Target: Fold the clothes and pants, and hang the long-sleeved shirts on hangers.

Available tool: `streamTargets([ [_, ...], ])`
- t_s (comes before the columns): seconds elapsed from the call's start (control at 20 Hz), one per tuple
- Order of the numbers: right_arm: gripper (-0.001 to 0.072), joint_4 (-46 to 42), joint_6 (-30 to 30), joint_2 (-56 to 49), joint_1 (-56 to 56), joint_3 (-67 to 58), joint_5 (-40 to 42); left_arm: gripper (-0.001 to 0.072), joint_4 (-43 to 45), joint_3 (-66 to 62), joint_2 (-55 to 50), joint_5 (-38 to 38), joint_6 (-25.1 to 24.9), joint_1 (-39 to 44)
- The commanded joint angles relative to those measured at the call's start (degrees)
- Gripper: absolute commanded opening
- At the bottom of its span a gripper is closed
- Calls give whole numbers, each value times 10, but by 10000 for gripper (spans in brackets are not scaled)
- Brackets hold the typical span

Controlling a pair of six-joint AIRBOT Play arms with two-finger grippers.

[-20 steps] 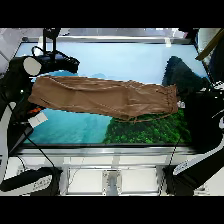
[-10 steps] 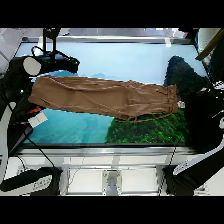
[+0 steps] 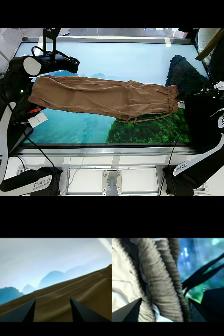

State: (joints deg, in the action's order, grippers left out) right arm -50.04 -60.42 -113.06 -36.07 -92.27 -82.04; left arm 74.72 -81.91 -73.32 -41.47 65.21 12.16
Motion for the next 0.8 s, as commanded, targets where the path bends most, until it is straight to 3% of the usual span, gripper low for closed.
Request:
streamTargets([
  [0.0,569,17,3,0,23,0,3,476,0,0,0,0,0,0],
  [0.2,544,80,16,0,43,0,0,476,0,0,0,0,0,0],
  [0.25,423,94,16,0,43,0,-9,476,0,0,0,0,0,0],
  [0.3,186,106,16,2,43,-1,-22,476,0,0,0,0,0,0],
  [0.35,39,115,16,3,43,-8,-44,476,-3,0,0,0,0,0],
  [0.5,28,130,16,17,43,-47,-118,463,-51,0,-3,0,-1,0],
  [0.55,28,138,12,27,43,-66,-137,270,-74,0,-8,0,-1,0],
  [0.6,28,147,4,38,43,-86,-147,24,-91,0,-17,0,-2,1],
  [0.75,28,176,-48,76,48,-142,-147,13,-95,0,-62,0,-1,28],
])
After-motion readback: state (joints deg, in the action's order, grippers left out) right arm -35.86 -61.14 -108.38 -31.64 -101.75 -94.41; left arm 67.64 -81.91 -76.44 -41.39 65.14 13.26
